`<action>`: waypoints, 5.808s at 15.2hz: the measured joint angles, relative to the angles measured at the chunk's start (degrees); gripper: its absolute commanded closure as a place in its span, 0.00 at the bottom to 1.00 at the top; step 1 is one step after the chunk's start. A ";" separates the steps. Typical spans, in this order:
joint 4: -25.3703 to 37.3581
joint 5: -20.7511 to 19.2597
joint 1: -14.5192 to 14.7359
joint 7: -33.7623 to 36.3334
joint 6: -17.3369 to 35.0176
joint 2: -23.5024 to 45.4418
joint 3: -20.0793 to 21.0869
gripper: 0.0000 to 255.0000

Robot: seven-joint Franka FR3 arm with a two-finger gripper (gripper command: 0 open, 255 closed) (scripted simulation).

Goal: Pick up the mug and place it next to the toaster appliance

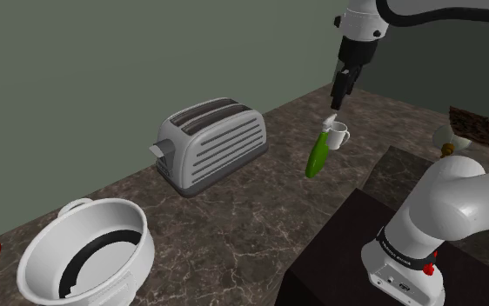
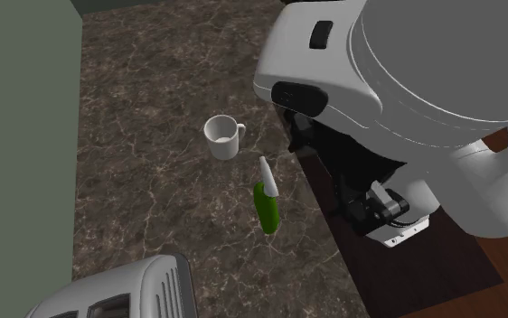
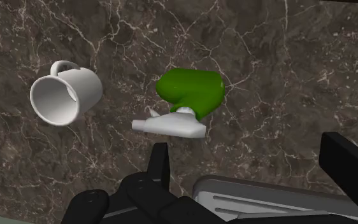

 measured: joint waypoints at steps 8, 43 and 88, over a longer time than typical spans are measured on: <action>-5.66 -3.53 -1.83 -5.89 8.32 2.86 -6.46 0.00; -8.19 -5.82 -5.85 -28.19 44.35 37.01 -28.47 1.00; 10.39 -6.36 -5.69 -28.02 15.62 26.54 -24.84 1.00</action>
